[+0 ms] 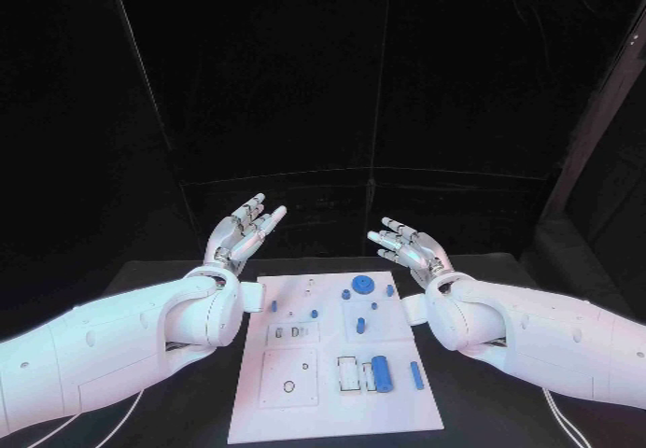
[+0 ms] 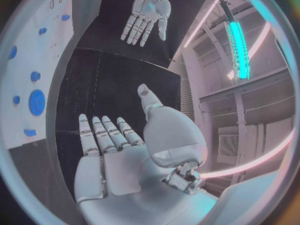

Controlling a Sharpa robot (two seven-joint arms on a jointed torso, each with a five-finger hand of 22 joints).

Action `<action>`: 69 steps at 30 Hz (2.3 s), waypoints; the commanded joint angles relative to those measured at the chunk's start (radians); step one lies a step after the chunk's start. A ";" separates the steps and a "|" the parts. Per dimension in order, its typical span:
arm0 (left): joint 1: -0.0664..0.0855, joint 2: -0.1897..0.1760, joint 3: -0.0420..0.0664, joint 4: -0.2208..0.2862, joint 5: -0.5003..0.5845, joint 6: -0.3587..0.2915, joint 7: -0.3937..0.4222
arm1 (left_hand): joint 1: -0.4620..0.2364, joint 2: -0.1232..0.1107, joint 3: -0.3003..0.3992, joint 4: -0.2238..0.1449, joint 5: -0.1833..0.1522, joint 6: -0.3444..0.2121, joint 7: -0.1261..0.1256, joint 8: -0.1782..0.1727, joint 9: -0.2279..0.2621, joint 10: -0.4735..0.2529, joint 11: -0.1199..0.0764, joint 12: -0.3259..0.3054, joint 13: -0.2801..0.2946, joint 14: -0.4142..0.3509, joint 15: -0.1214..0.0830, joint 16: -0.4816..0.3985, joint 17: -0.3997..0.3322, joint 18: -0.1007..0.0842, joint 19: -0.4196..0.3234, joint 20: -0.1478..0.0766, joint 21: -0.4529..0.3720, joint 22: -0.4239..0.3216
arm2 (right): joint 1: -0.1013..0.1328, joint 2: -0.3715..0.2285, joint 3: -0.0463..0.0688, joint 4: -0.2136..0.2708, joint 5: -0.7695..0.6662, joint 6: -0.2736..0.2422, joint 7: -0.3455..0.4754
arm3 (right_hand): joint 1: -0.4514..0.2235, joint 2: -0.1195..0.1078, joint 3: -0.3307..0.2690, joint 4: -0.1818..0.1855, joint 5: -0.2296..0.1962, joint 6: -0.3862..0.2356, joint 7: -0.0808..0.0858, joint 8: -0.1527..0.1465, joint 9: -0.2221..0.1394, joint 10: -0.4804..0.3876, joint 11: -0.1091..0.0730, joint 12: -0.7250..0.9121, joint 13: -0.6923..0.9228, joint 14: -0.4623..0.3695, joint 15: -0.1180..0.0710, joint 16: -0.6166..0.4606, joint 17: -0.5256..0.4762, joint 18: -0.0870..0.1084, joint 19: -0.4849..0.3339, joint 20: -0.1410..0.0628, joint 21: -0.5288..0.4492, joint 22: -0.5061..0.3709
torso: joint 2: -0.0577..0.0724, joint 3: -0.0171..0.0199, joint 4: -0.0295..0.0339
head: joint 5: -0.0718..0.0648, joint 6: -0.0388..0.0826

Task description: Assemble the parts on the task board

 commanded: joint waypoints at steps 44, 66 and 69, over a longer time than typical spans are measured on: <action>0.022 -0.150 0.000 0.175 -0.105 0.335 -0.001 | 0.126 0.047 -0.056 -0.195 0.005 0.663 0.093 0.113 0.038 0.859 -0.053 0.188 0.053 0.859 -0.104 0.258 0.181 0.046 0.822 -0.058 0.341 0.132 | 0.176 0.046 0.000 -0.115 -1.420 0.266 -0.403 | 0.200 -0.121 0.181 -0.090 -0.008 0.809 -0.001 0.044 0.037 0.891 -0.160 0.068 0.052 1.198 -0.252 0.855 0.616 0.120 0.780 -0.207 0.786 0.400 | 0.157 -0.0064 0.0250 | -0.007 0.003; 0.023 -0.140 0.000 0.166 -0.105 0.347 -0.012 | 0.137 0.063 -0.045 -0.211 0.005 0.661 0.097 0.104 0.036 0.852 -0.050 0.176 0.049 0.857 -0.103 0.251 0.191 0.045 0.827 -0.059 0.335 0.126 | 0.178 0.124 0.001 -0.146 -1.586 0.358 -0.523 | 0.149 -0.162 0.220 -0.084 -0.014 0.742 0.002 0.042 0.038 0.776 -0.141 0.090 0.029 1.187 -0.233 1.165 0.940 0.112 0.799 -0.192 0.915 0.511 | 0.190 -0.0075 0.0365 | -0.010 0.007; 0.023 -0.140 0.000 0.165 -0.105 0.344 -0.015 | 0.140 0.065 -0.042 -0.215 0.005 0.661 0.098 0.102 0.036 0.852 -0.050 0.174 0.048 0.857 -0.103 0.250 0.193 0.045 0.828 -0.059 0.335 0.126 | 0.178 0.132 0.000 -0.151 -1.589 0.369 -0.523 | 0.150 -0.160 0.223 -0.084 -0.015 0.744 0.002 0.043 0.038 0.773 -0.141 0.091 0.029 1.186 -0.233 1.169 0.943 0.112 0.798 -0.191 0.918 0.513 | 0.190 -0.0070 0.0364 | -0.009 0.007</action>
